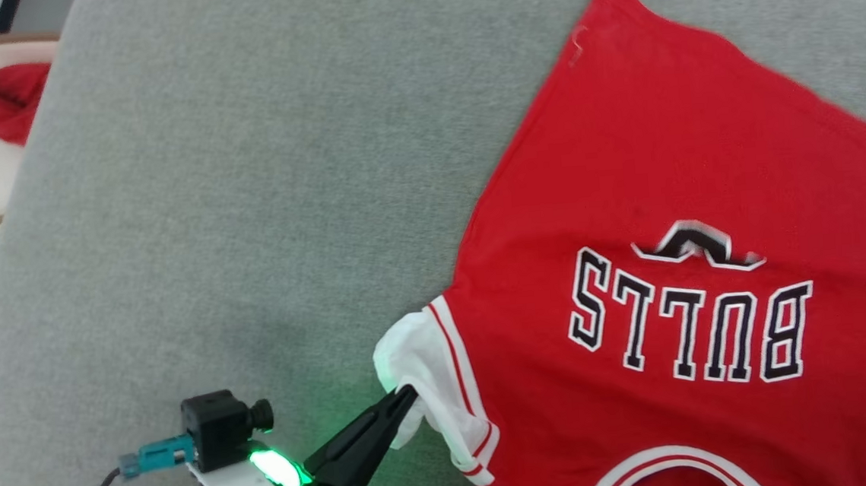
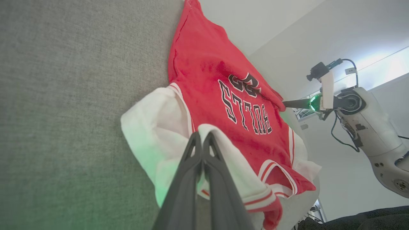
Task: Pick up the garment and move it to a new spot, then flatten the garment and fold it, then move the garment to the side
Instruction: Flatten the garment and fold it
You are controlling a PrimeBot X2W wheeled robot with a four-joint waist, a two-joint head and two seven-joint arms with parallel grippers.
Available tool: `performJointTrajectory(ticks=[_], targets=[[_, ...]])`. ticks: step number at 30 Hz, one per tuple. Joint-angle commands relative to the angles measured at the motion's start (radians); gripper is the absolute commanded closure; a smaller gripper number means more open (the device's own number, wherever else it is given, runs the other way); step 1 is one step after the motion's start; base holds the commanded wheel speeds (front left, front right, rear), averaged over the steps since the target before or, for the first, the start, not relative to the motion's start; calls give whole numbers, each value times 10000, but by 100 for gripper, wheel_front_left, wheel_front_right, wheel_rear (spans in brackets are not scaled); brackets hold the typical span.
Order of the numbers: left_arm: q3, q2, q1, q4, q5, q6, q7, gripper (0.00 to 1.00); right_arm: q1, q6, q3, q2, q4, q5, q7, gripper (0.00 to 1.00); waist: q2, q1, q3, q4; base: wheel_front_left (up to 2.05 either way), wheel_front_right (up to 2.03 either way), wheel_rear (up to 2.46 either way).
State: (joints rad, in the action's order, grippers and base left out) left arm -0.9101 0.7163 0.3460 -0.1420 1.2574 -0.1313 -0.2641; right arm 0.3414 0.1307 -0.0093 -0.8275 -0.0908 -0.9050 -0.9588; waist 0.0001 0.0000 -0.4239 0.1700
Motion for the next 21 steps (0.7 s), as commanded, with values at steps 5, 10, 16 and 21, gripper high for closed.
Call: performJointTrajectory(ticks=[5, 10, 16, 21], targets=[[435, 50, -383, 51, -134, 17, 6, 100, -3160, -1, -1099, 520, 1923, -214, -699, 100, -1, 0, 223, -581, 0, 0, 0], [559, 54, -454, 3, -217, 17, 5, 100, -5162, -1, -1411, 1361, 3224, 0, -1267, 100, -1, 0, 230, -767, 0, 0, 0], [598, 82, -432, -34, -245, 17, 5, 100, -6336, 0, -1177, 2086, 4027, 280, -1627, 100, -1, 0, 221, -853, 0, 0, 0], [541, 111, -336, -30, -275, 17, 5, 100, -6549, 0, -837, 2525, 4140, 501, -1598, 100, -1, 0, 213, -880, 0, 0, 0]])
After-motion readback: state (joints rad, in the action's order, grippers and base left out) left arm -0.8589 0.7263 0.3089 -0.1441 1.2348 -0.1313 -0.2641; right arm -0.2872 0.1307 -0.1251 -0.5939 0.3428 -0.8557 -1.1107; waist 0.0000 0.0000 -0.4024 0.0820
